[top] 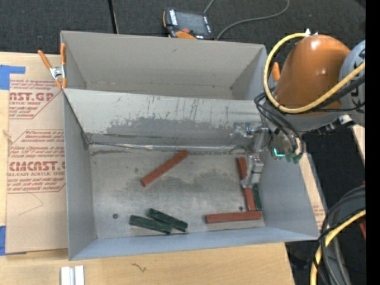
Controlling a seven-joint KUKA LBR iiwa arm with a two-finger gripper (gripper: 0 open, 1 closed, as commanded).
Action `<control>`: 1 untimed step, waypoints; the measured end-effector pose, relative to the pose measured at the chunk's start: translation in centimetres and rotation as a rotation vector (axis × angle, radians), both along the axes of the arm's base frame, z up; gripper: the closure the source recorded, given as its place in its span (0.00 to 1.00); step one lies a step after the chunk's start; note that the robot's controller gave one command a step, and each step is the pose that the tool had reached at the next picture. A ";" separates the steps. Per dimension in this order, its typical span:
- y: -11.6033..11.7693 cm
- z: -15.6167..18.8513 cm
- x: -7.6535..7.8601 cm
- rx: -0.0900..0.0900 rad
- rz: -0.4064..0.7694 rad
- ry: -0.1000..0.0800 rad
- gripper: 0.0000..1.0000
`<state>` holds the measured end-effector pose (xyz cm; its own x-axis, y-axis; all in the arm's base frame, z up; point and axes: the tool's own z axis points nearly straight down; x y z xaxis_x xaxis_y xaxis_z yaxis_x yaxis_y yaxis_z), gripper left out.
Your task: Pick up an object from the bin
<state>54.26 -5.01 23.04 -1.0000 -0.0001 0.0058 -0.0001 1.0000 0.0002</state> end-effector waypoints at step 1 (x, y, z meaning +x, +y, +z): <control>-2.5 -10.8 -6.0 0.001 0.058 0.004 0.00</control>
Offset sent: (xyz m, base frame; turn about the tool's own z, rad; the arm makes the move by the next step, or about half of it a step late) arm -0.0561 -0.0244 -0.1030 -0.0602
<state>48.30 -7.50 12.23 -0.9983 -0.0579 0.0102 -0.0579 0.9983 0.0014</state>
